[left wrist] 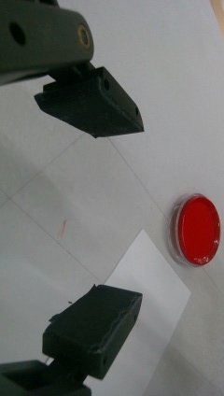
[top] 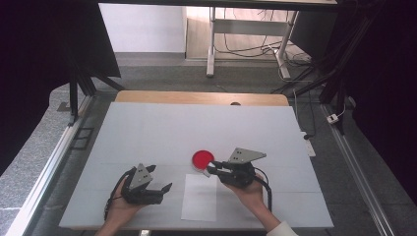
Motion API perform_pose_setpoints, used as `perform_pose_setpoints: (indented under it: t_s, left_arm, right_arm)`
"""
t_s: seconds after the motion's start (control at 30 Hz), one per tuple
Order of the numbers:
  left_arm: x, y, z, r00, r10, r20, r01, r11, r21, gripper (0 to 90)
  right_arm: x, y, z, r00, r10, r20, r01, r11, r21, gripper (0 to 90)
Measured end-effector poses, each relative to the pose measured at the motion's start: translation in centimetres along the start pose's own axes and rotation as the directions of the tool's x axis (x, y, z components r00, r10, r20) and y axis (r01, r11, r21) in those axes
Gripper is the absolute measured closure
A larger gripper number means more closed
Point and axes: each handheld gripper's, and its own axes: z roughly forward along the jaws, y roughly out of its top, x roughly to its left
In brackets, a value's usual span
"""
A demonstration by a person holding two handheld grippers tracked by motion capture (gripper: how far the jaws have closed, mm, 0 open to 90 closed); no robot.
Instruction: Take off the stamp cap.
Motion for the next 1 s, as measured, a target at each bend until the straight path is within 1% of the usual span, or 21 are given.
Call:
perform_pose_setpoints:
  t_s: [0.13, 0.27, 0.43, 0.53, 0.67, 0.7, 0.8, 0.93, 1.0]
  left_arm:
    - [-0.5, 0.6, 0.3, 0.9998, 0.019, 0.001, -0.019, 0.9998, 0.001, 17.8]
    - [-1.0, 0.9, 0.7, 0.9997, 0.025, 0.007, -0.025, 0.9997, 0.007, 18.1]
    - [-1.6, 1.3, 1.1, 0.9994, 0.034, 0.007, -0.034, 0.9994, -0.004, 18.3]
    - [-2.0, 1.4, 1.4, 0.9988, 0.047, 0.013, -0.047, 0.9989, -0.001, 18.3]
    - [-2.6, 1.7, 1.9, 0.9982, 0.054, 0.026, -0.054, 0.9986, -0.003, 18.3]
    - [-2.7, 1.8, 2.0, 0.9977, 0.062, 0.029, -0.062, 0.9981, 0.001, 18.3]
    - [-3.0, 2.1, 2.2, 0.9970, 0.069, 0.034, -0.069, 0.9976, -0.002, 18.3]
    - [-3.3, 2.4, 2.7, 0.9971, 0.064, 0.040, -0.064, 0.9979, -0.009, 18.3]
    - [-3.5, 2.5, 2.8, 0.9965, 0.074, 0.040, -0.074, 0.9973, -0.008, 18.3]
  right_arm:
    - [0.0, 0.0, 0.0, 1.0000, 0.001, 0.004, -0.001, 1.000, -0.004, 74.9]
    - [0.1, 0.0, 0.0, 1.0000, -0.001, 0.003, 0.001, 1.000, -0.006, 74.9]
    - [0.1, 0.0, 0.0, 1.0000, 0.003, 0.006, -0.003, 1.000, -0.013, 74.9]
    - [0.1, 0.0, 0.0, 1.0000, 0.001, 0.008, -0.001, 1.000, -0.010, 74.9]
    - [0.2, 0.0, 0.1, 1.0000, 0.000, 0.008, 0.000, 1.000, -0.012, 74.9]
    - [0.2, 0.0, 0.1, 1.0000, 0.000, 0.008, 0.000, 1.000, -0.011, 74.9]
    - [0.3, 0.0, 0.1, 1.0000, -0.002, 0.006, 0.002, 1.000, -0.011, 74.9]
    - [0.4, 0.0, 0.2, 1.0000, -0.002, 0.006, 0.002, 1.000, -0.016, 74.9]
    - [0.4, 0.0, 0.2, 1.0000, -0.001, 0.007, 0.001, 1.000, -0.018, 74.9]
